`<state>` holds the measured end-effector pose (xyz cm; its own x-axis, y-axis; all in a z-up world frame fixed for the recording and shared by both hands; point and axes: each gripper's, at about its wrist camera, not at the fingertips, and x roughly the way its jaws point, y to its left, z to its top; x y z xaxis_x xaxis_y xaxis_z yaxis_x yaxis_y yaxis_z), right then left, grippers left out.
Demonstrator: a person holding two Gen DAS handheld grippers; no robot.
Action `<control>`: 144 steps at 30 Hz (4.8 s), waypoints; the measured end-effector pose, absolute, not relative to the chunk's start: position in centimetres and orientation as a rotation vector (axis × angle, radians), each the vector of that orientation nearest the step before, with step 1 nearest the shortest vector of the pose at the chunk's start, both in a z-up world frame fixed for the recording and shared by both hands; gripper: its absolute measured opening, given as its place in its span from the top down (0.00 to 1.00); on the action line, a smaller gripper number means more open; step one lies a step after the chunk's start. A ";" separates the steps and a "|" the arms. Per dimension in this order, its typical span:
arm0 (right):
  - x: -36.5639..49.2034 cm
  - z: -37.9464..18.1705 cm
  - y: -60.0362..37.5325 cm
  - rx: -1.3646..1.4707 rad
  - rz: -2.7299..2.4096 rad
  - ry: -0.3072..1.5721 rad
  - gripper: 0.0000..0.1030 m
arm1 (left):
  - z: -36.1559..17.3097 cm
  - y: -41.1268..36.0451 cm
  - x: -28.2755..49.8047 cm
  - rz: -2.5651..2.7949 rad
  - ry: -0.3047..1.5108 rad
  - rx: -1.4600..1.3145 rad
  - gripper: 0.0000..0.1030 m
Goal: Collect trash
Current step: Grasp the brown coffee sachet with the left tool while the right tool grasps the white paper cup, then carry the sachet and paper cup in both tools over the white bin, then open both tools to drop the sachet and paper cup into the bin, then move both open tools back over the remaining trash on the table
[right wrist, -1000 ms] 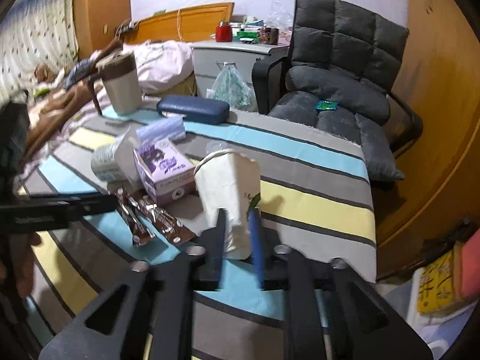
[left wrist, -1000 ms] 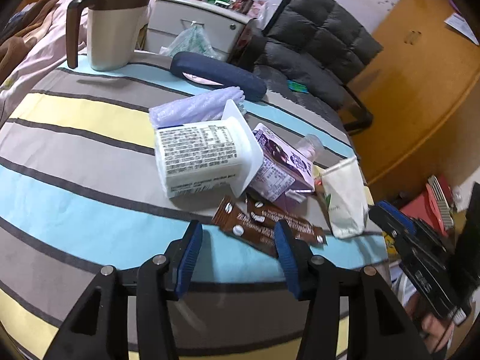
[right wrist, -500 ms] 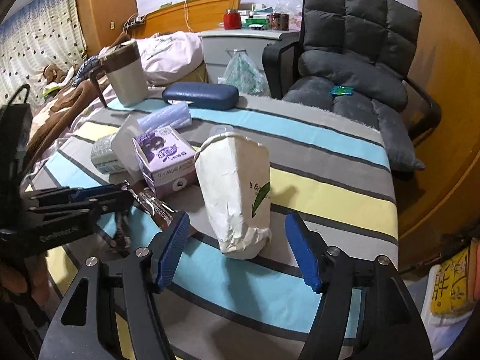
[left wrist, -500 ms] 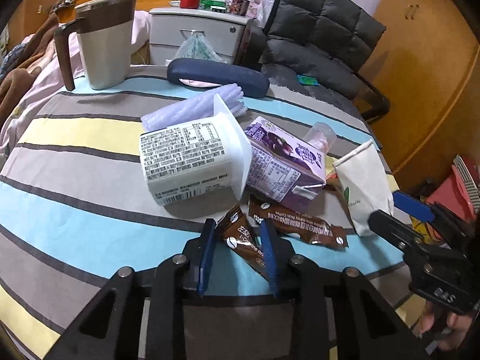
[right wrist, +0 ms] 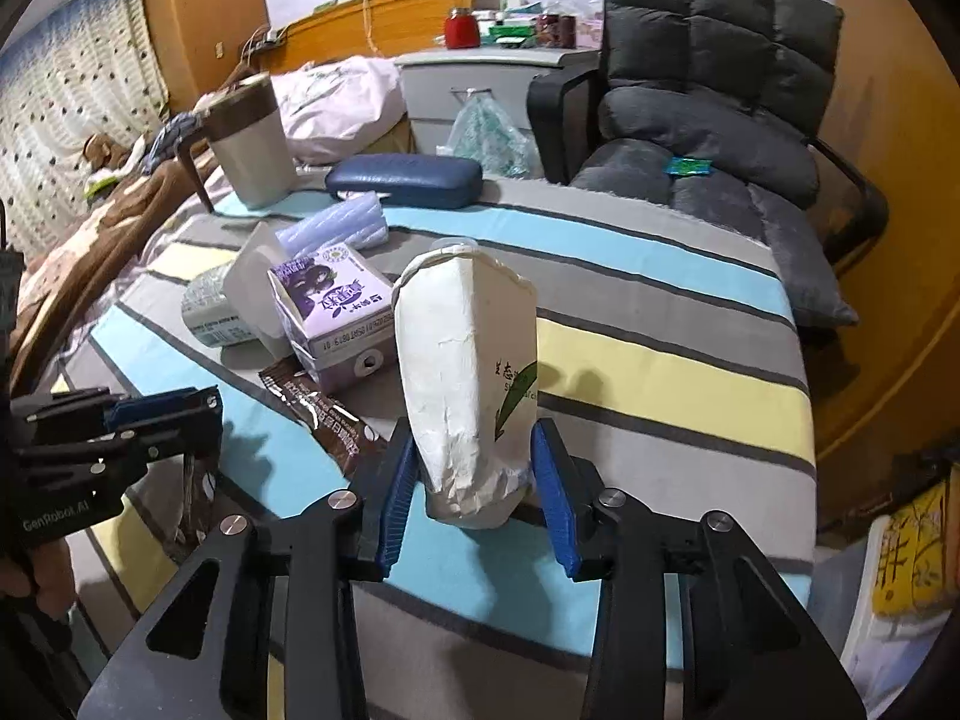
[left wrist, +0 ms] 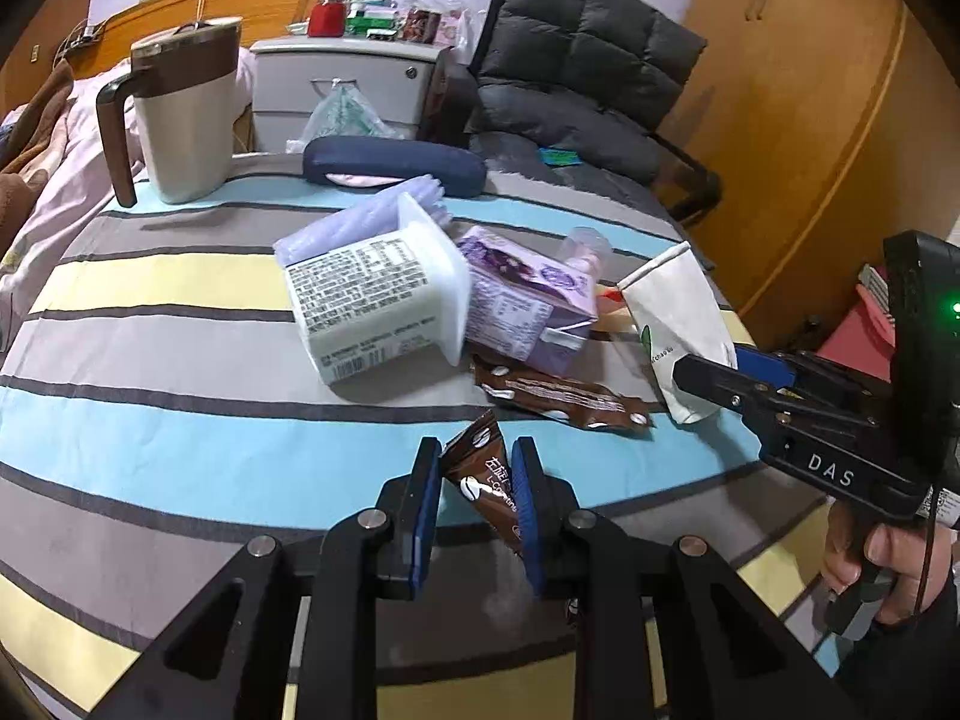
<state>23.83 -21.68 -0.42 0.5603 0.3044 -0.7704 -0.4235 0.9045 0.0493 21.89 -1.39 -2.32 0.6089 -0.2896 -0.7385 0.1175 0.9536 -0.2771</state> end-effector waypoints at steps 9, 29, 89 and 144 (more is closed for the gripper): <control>18.8 1.3 -22.9 -0.078 0.397 0.826 0.65 | -0.8 -2.2 18.4 -0.284 0.838 -0.200 0.76; 9.4 2.1 -24.5 0.029 0.332 0.811 0.65 | 1.6 -5.6 8.2 -0.383 0.784 -0.119 0.76; 1.3 1.2 -41.5 0.255 -0.122 0.787 0.54 | 2.2 -27.4 10.3 -0.783 0.830 0.021 0.56; 14.3 1.8 -20.5 -0.055 0.380 0.900 0.52 | 1.1 2.0 15.2 -0.204 0.802 -0.099 0.60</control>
<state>14.26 -20.50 1.84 0.5595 0.2997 -0.7727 -0.3453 0.9319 0.1115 15.21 2.03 1.13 0.6766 -0.2188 -0.7031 0.1442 0.9757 -0.1648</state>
